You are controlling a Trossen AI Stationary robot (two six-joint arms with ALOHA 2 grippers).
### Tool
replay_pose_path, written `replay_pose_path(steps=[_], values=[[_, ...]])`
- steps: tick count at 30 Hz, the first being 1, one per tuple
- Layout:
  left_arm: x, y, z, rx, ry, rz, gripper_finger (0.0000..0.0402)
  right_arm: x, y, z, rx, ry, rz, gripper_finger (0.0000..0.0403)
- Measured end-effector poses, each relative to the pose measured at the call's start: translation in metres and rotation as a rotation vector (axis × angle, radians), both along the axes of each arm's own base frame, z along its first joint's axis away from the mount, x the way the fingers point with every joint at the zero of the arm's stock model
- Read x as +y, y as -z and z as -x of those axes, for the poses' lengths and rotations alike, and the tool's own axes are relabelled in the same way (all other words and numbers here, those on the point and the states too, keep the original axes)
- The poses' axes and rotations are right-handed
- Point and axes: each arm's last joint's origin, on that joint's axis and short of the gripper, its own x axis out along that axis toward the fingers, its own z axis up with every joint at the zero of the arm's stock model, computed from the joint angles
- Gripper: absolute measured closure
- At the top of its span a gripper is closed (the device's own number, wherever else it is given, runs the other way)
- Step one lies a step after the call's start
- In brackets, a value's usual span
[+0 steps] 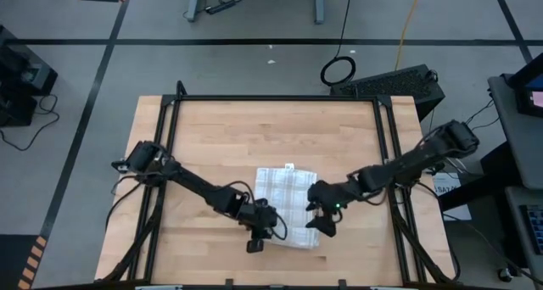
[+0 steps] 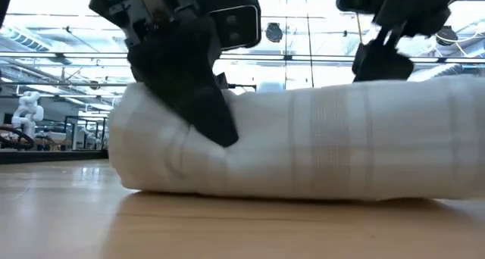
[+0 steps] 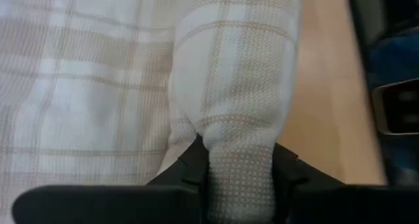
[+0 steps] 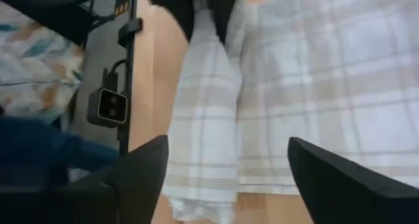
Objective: Roll towel into tight, uniform cylinder
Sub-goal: Roll the white towel
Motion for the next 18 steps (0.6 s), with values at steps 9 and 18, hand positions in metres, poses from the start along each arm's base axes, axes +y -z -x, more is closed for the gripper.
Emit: replay_pose_path(steps=[9, 18], values=[[0.025, -0.002, -0.01, 0.066, -0.007, 0.202, 0.032, 0.054, 0.016, 0.019, -0.053, 0.076, 0.156, 0.0044], [0.04, -0.004, -0.014, 0.125, -0.044, 0.315, 0.032, 0.081, 0.049, 0.02, -0.053, 0.053, 0.232, 0.0042]])
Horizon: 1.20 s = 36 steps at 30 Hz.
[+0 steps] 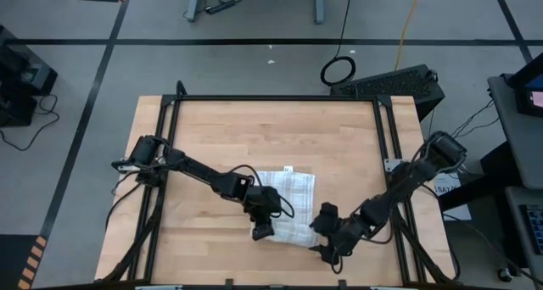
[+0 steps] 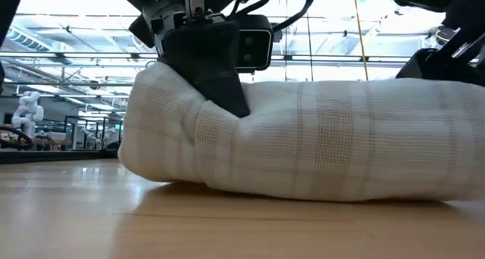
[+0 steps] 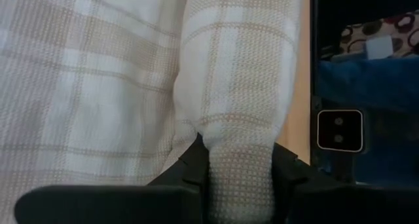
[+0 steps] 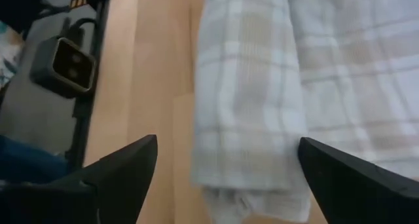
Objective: Roll towel into tight, uniform cylinder
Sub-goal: Roll the white towel
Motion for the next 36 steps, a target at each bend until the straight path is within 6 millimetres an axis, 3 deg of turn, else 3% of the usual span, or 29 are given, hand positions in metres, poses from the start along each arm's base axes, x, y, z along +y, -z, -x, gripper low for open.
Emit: replay_pose_path(steps=[6, 13, 22, 25, 29, 33, 36], values=[[0.0, 0.0, 0.0, 0.025, -0.038, 0.01, 0.032, 0.001, 0.014, -0.01, -0.03, 0.046, 0.051, 0.0069], [-0.01, 0.001, 0.003, 0.04, -0.074, -0.024, 0.0311, -0.002, 0.032, -0.017, 0.037, 0.031, 0.027, 0.0151], [-0.014, 0.003, 0.007, 0.072, -0.089, -0.05, 0.0303, -0.011, 0.033, -0.028, 0.057, 0.03, -0.053, 0.0257], [-0.013, 0.001, 0.009, 0.091, -0.088, -0.051, 0.027, -0.014, 0.033, -0.03, 0.072, 0.016, -0.075, 0.0296], [-0.01, -0.007, 0.018, 0.125, -0.077, -0.092, 0.0187, -0.017, 0.033, -0.032, 0.073, 0.01, -0.079, 0.0336], [-0.002, -0.024, 0.034, 0.2, -0.05, -0.119, 0.0113, -0.017, 0.033, -0.032, 0.073, 0.006, -0.074, 0.0348], [0.003, -0.042, 0.044, 0.185, -0.025, -0.148, 0.0089, -0.017, 0.033, -0.032, 0.08, 0.014, -0.087, 0.0345]])
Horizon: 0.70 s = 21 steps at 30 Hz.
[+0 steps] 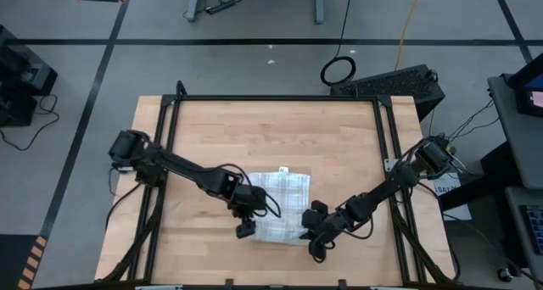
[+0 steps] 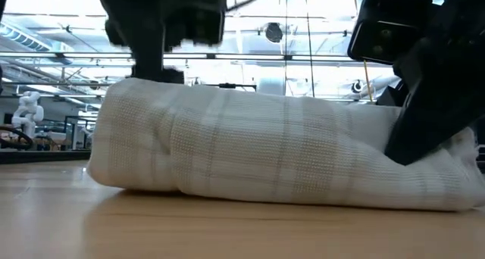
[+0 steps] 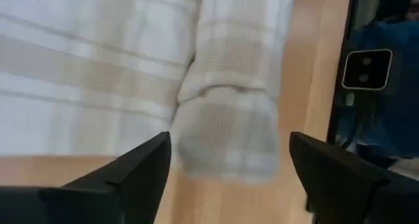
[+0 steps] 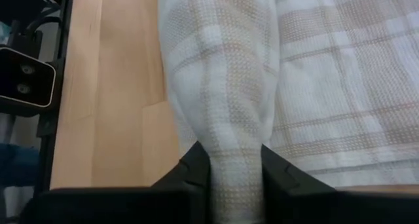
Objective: Roll towel into tight, uniform cylinder
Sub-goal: Roll the white towel
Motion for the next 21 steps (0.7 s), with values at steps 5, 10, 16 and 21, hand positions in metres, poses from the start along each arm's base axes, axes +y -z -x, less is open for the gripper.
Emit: replay_pose_path(steps=[5, 10, 16, 21], values=[[-0.006, -0.033, 0.015, -0.159, 0.01, -0.155, 0.0085, -0.003, 0.0, -0.002, 0.01, 0.012, -0.04, 0.0343], [-0.022, -0.04, 0.025, -0.222, 0.023, -0.267, 0.0085, -0.007, -0.001, -0.006, 0.014, 0.014, -0.063, 0.0345], [-0.047, -0.043, 0.033, -0.317, 0.022, -0.36, 0.0084, -0.014, -0.001, -0.01, 0.046, 0.011, -0.128, 0.0347], [-0.072, -0.045, 0.042, -0.432, 0.038, -0.486, 0.0084, -0.021, -0.001, -0.014, 0.061, 0.016, -0.156, 0.0347]])
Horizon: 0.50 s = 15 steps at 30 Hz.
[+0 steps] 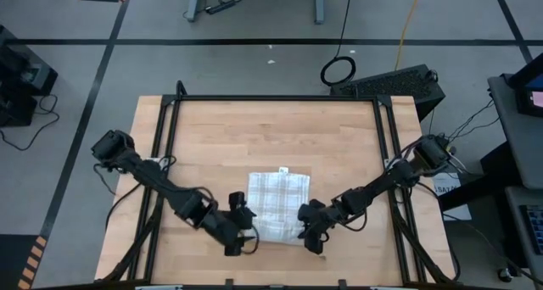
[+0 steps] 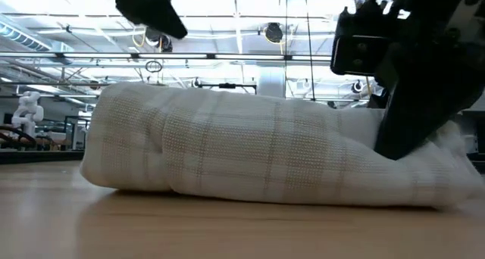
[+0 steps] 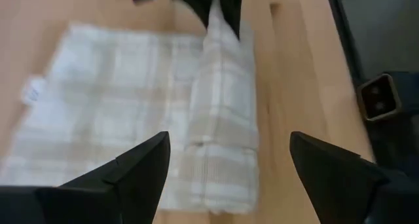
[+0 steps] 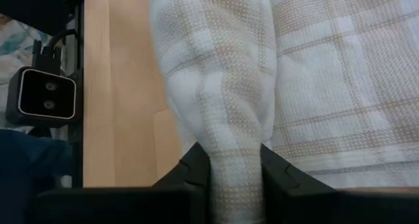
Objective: Roll towel into tight, uniform cylinder
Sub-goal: Roll the white towel
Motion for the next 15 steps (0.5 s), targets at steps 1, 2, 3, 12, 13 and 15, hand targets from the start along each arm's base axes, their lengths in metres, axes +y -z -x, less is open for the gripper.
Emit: replay_pose_path(steps=[1, 2, 3, 12, 13, 15], values=[[-0.004, 0.001, 0.001, -0.019, -0.001, -0.032, 0.0084, -0.002, 0.0, -0.001, 0.004, -0.001, -0.008, 0.0347], [-0.007, 0.003, 0.002, -0.029, 0.001, -0.063, 0.0084, -0.004, 0.0, -0.002, 0.008, -0.001, -0.015, 0.0347], [-0.011, 0.006, 0.003, -0.034, 0.001, -0.089, 0.0084, -0.006, 0.0, -0.003, 0.013, -0.003, -0.025, 0.0347], [-0.037, 0.045, -0.011, -0.059, 0.054, -0.148, 0.0084, -0.03, 0.001, -0.013, 0.063, -0.023, -0.129, 0.0348], [-0.039, 0.049, -0.012, -0.067, 0.054, -0.162, 0.0084, -0.034, 0.001, -0.013, 0.073, -0.026, -0.148, 0.0349], [-0.041, 0.057, -0.014, -0.07, 0.046, -0.201, 0.0084, -0.04, 0.003, -0.013, 0.097, -0.042, -0.191, 0.0349]])
